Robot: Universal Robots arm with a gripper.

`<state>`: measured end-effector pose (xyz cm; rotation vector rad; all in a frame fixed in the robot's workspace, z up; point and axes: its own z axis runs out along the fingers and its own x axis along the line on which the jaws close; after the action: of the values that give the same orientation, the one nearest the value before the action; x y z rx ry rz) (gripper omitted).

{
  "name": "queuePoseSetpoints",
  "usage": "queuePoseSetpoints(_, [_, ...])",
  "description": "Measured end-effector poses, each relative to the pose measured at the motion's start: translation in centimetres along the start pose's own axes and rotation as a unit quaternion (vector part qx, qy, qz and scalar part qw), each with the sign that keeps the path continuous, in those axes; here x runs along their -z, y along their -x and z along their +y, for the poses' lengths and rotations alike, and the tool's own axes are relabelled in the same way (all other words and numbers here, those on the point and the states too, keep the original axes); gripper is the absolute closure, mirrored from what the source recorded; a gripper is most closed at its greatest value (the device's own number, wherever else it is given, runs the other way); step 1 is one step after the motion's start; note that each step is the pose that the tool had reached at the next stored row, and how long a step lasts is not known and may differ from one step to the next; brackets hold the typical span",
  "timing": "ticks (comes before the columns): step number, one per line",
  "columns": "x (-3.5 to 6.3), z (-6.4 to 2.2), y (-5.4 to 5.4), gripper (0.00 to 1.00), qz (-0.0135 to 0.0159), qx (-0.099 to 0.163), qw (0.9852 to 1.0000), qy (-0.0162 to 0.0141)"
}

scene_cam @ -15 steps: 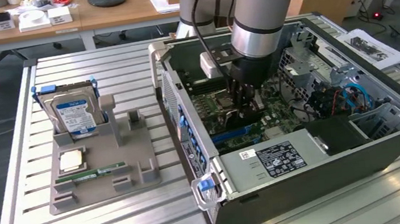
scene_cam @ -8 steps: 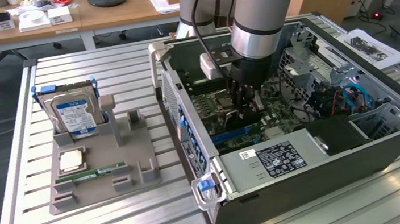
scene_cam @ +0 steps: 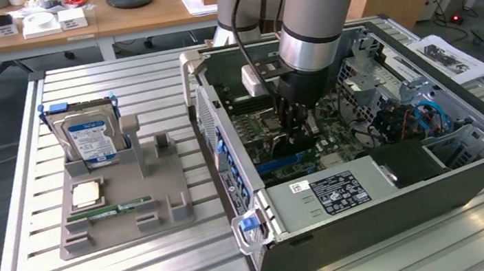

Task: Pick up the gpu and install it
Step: 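Insert the gpu into the slot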

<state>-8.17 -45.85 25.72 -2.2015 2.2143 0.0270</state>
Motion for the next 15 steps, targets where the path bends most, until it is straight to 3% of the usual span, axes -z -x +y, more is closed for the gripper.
queuePoseSetpoints(15, [0.0,0.27,-0.01,0.73,0.0001,0.0,1.0,-0.0012])
